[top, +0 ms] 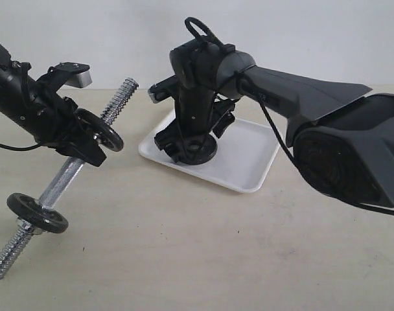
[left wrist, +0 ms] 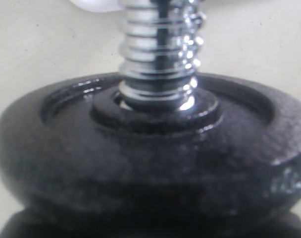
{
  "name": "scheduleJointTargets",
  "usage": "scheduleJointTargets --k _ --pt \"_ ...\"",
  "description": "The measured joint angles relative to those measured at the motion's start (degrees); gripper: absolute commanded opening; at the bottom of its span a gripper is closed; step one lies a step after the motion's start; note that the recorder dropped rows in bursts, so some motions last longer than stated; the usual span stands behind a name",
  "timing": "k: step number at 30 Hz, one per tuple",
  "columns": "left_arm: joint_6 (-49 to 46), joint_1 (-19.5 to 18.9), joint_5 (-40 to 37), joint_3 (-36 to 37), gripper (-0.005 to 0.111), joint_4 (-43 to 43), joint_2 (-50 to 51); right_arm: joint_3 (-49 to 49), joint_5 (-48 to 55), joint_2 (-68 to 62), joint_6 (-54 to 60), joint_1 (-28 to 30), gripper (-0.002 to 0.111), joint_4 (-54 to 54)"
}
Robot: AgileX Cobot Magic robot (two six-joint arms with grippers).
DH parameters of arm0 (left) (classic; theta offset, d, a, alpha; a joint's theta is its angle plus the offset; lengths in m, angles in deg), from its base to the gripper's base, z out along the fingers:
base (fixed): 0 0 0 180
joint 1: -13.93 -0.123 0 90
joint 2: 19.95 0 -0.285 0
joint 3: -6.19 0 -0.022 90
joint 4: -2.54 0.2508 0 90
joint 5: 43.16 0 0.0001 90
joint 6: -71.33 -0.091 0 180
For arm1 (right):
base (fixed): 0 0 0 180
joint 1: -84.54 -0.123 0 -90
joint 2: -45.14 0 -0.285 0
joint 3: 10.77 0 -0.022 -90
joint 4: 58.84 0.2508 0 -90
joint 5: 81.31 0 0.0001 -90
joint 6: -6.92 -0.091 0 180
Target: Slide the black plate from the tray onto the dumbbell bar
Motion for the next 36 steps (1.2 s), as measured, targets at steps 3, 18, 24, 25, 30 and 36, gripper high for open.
scheduleJointTargets --k 3,18,24,25,30,36 --pt "0.0 0.0 0.0 0.0 0.004 0.0 0.0 0.0 -0.1 -0.2 1.3 1.6 0.105 4.6" --pt "0.0 0.0 0.0 0.0 0.004 0.0 0.0 0.0 -0.2 -0.4 5.1 4.0 0.105 10.4" --pt "0.0 0.0 0.0 0.0 0.004 0.0 0.0 0.0 -0.3 -0.4 3.4 3.9 0.105 10.0" --pt "0.0 0.0 0.0 0.0 0.004 0.0 0.0 0.0 -0.3 -0.4 3.4 3.9 0.105 10.0" --pt "0.0 0.0 0.0 0.0 0.004 0.0 0.0 0.0 -0.4 -0.4 3.4 3.9 0.105 10.4" --pt "0.0 0.0 0.0 0.0 0.004 0.0 0.0 0.0 -0.5 -0.4 3.3 3.9 0.104 10.4"
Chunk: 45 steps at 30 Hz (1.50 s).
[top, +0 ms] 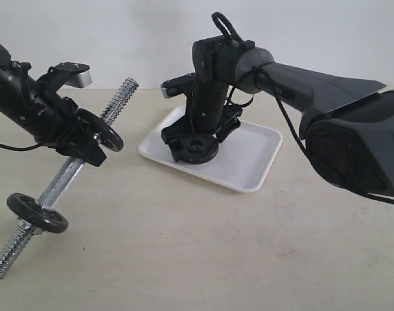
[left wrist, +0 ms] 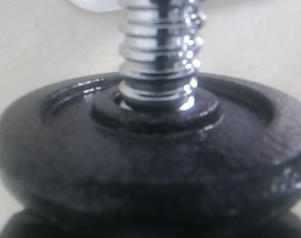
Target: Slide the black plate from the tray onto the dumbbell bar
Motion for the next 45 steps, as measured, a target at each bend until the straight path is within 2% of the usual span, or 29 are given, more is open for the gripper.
scheduleJointTargets --k 2,4,10,11,27,41,45 --pt "0.0 0.0 0.0 0.0 0.004 0.0 0.0 0.0 0.0 0.0 -0.7 0.0 0.099 0.0" --pt "0.0 0.0 0.0 0.0 0.004 0.0 0.0 0.0 -0.1 0.0 -1.2 0.0 0.083 -0.1" --pt "0.0 0.0 0.0 0.0 0.004 0.0 0.0 0.0 -0.1 0.0 -2.4 0.0 0.008 -0.2" --pt "0.0 0.0 0.0 0.0 0.004 0.0 0.0 0.0 -0.1 0.0 -2.4 0.0 -0.001 -0.2" --pt "0.0 0.0 -0.1 0.0 0.004 0.0 0.0 0.0 0.4 0.0 1.9 0.7 0.0 1.8" --pt "0.0 0.0 -1.5 0.0 0.004 3.0 0.0 -1.3 1.2 2.9 7.4 5.1 0.0 12.3" --pt "-2.0 0.0 0.1 2.5 0.004 3.0 0.0 -2.0 2.3 3.6 11.5 6.2 0.0 15.9"
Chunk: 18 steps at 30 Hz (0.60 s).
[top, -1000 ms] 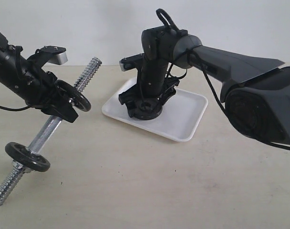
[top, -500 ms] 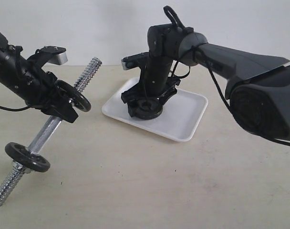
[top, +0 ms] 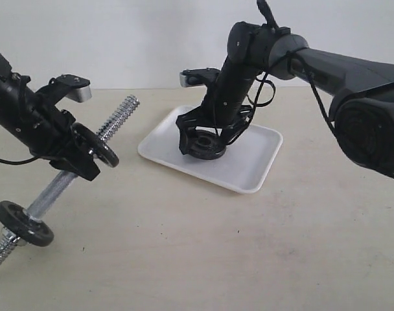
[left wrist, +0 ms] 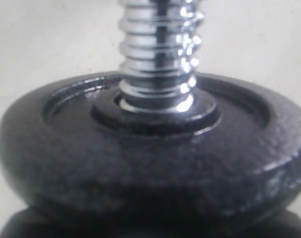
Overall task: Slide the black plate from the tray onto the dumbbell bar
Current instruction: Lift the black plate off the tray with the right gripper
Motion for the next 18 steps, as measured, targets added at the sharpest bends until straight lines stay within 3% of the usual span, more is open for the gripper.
scheduleJointTargets --k 6,18 --pt "-1.4 0.0 1.1 2.4 0.004 1.1 0.0 -0.5 2.1 0.4 4.6 0.1 0.0 8.2" --pt "-1.4 0.0 1.1 2.4 0.004 1.1 0.0 -1.3 2.9 5.6 6.3 3.5 0.0 10.3"
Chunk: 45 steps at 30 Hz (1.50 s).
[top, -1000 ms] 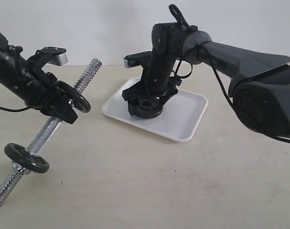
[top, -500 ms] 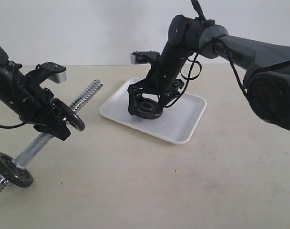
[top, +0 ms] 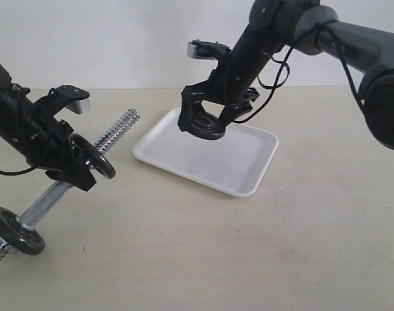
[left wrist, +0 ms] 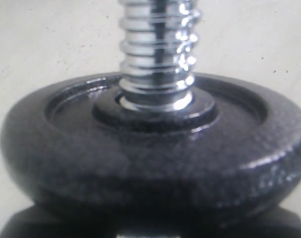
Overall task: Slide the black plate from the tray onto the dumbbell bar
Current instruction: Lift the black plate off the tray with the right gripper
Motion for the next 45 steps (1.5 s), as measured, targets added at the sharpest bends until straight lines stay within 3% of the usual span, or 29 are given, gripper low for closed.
scheduleJointTargets --k 22,34,45 --pt "-0.6 0.0 0.0 0.0 0.004 -0.1 0.0 0.0 0.0 0.8 6.1 1.9 0.0 19.6" --pt "-1.1 0.0 -0.4 0.4 0.004 0.7 -2.1 0.0 0.0 1.1 6.3 1.9 0.0 22.6" --pt "-2.0 0.0 0.8 0.4 0.004 0.7 -2.8 0.0 0.1 9.1 17.1 2.0 0.0 20.3"
